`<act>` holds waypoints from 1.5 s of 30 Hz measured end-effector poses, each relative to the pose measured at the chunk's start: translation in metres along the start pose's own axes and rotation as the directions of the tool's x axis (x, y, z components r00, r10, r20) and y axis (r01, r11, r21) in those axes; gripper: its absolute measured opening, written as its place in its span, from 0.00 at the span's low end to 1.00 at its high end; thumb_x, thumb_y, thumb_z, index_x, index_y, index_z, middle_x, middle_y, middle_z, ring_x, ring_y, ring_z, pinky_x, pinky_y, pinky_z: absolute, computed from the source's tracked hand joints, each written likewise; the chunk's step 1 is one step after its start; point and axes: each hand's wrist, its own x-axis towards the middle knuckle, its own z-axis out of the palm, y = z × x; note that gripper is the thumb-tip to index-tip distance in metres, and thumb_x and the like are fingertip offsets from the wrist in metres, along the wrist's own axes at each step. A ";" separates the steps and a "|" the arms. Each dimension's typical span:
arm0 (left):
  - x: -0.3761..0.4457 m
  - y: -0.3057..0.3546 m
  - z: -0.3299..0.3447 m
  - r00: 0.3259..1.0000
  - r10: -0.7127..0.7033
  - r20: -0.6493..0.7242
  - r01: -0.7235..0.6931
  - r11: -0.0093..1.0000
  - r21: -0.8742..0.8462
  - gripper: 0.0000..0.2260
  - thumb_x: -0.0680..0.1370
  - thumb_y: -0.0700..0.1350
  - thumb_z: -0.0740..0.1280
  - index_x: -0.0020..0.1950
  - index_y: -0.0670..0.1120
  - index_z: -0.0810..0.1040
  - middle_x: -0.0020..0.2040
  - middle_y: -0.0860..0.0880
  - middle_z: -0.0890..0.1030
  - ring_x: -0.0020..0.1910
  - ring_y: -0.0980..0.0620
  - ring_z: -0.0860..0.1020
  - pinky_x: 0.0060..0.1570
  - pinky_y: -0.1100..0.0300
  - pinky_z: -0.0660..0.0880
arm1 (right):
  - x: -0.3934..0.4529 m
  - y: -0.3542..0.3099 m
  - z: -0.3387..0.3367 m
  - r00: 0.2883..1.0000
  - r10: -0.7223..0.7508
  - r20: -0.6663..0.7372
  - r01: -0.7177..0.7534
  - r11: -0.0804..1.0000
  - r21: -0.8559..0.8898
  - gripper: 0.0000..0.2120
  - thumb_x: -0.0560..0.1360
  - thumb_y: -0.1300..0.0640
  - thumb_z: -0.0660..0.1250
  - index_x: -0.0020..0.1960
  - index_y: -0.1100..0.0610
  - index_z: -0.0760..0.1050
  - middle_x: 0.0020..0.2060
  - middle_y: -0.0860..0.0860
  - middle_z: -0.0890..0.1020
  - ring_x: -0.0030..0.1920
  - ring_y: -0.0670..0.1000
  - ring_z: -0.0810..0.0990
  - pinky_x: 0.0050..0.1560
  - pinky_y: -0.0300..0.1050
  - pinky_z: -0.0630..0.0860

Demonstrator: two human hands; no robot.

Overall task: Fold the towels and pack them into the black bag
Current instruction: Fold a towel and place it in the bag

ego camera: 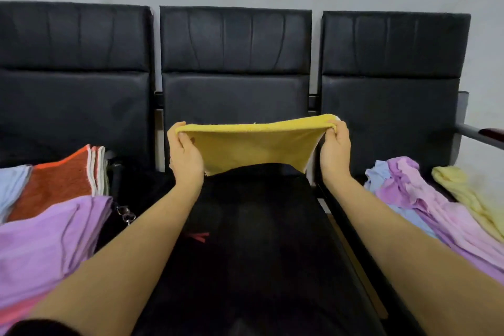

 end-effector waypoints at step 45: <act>-0.027 -0.166 -0.022 0.886 -0.008 0.463 -0.463 -0.029 0.886 0.13 0.78 0.46 0.63 0.59 0.40 0.72 0.52 0.41 0.76 0.49 0.42 0.75 0.46 0.52 0.72 | -0.051 0.136 0.023 0.929 -0.107 0.355 0.356 0.523 -0.775 0.19 0.77 0.61 0.64 0.67 0.55 0.68 0.62 0.54 0.69 0.61 0.54 0.67 0.59 0.44 0.62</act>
